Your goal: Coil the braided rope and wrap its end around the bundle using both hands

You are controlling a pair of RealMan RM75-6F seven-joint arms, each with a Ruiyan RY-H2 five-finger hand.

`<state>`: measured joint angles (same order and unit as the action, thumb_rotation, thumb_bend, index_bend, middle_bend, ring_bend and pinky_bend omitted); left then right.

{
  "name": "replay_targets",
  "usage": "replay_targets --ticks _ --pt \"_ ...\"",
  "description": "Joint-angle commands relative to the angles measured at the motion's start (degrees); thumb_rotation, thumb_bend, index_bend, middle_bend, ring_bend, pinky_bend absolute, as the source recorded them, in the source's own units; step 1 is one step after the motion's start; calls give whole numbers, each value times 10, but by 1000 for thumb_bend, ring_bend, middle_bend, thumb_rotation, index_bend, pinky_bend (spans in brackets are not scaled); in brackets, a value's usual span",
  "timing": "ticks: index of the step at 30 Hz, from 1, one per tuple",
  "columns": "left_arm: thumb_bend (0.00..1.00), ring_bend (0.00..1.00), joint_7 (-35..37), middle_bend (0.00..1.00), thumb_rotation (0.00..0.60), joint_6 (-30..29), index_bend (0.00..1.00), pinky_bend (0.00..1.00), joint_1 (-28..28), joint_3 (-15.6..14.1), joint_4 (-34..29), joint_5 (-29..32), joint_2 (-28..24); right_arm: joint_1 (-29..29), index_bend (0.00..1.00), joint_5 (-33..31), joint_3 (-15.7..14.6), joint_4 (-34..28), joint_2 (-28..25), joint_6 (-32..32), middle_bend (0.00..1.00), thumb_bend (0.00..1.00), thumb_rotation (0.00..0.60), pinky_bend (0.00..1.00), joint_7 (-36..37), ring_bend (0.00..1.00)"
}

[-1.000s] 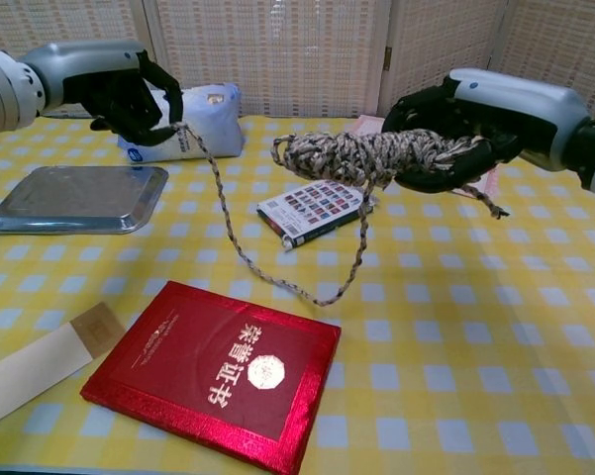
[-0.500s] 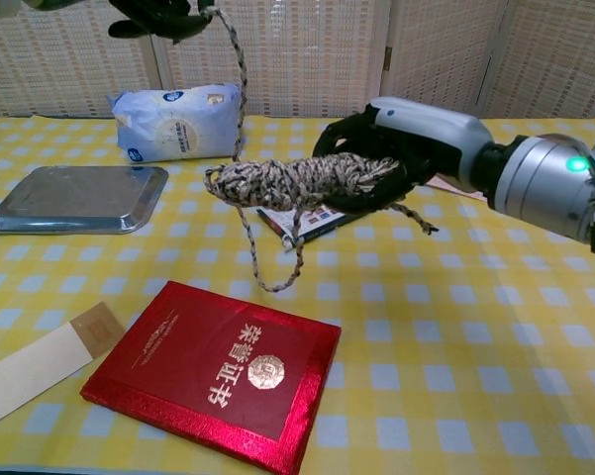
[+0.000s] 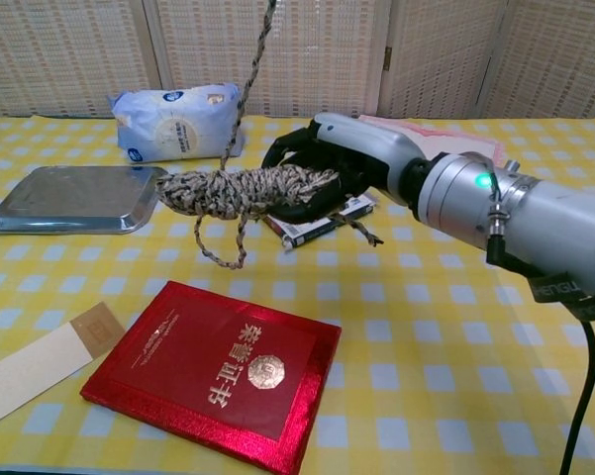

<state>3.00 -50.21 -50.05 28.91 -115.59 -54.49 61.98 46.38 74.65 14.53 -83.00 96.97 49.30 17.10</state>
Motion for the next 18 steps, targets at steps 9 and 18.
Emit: replay_targets --ticks 9,18 --pt "580 813 20 915 600 1 678 875 -10 -7 -16 17 -6 5 790 -33 15 15 32 19 619 698 600 690 -35 697" --pt "580 813 63 915 600 17 678 875 5 -17 -49 -33 -30 10 792 -103 80 64 105 85 619 703 600 692 -72 702"
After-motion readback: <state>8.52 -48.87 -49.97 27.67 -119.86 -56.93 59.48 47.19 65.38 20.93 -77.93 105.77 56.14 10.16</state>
